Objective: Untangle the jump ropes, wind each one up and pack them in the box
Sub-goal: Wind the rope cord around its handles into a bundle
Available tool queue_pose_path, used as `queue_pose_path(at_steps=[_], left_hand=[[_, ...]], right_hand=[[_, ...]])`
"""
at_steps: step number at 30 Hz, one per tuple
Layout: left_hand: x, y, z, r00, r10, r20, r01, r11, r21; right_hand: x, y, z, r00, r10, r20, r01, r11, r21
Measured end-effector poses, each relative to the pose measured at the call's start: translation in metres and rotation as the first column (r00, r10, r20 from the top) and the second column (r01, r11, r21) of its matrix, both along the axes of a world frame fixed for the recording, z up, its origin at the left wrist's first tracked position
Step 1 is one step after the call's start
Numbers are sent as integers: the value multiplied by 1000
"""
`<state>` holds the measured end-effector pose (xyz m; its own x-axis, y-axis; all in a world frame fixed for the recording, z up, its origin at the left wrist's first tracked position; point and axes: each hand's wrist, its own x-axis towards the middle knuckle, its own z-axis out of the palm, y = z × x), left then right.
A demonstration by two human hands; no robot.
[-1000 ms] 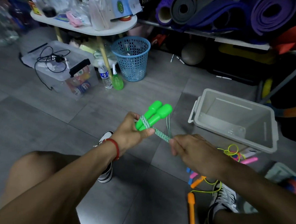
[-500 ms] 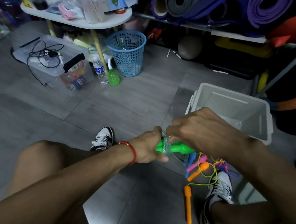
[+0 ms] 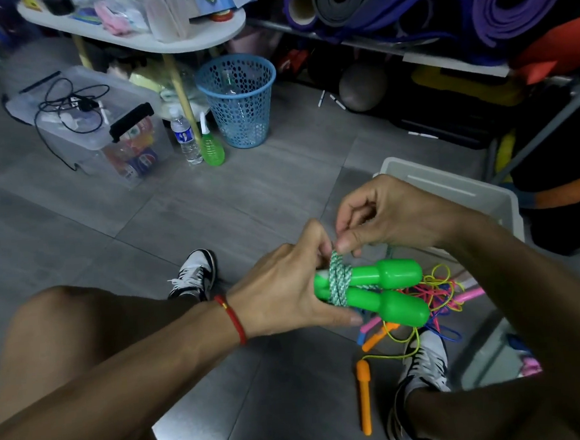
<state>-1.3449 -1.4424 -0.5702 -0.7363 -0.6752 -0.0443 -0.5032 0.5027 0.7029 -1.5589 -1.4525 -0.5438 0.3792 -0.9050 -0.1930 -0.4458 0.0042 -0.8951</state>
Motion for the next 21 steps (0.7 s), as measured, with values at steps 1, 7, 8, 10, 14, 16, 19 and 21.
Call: queue_pose_path(at_steps=[1, 7, 8, 10, 14, 16, 19, 21], left_hand=[[1, 0, 3, 1000, -4, -31, 4, 1000, 15], [6, 3, 13, 973, -5, -230, 36, 991, 132], [8, 1, 13, 958, 53, -283, 2, 982, 188], [12, -6, 11, 920, 167, -356, -61, 954, 292], [17, -24, 5, 818, 363, -445, -59, 824, 564], [19, -29, -2, 810, 415, -414, -67, 767, 638], [20, -36, -19, 803, 491, -337, -142, 707, 692], [18, -39, -27, 799, 528, -288, -199, 684, 702]], right_hand=[[-2, 0, 0, 999, 7, 36, -8, 999, 35], [1, 0, -26, 995, -34, 92, 21, 990, 136], [-2, 2, -27, 986, -60, 158, 32, 984, 173], [1, 8, -27, 961, -202, 189, 162, 965, 207], [6, 23, -30, 975, -81, 206, 62, 994, 95], [11, 23, -34, 986, -36, 162, 20, 995, 100], [19, 30, -44, 996, -83, 28, 83, 997, 8], [28, 38, -50, 992, -126, -2, 126, 992, -12]])
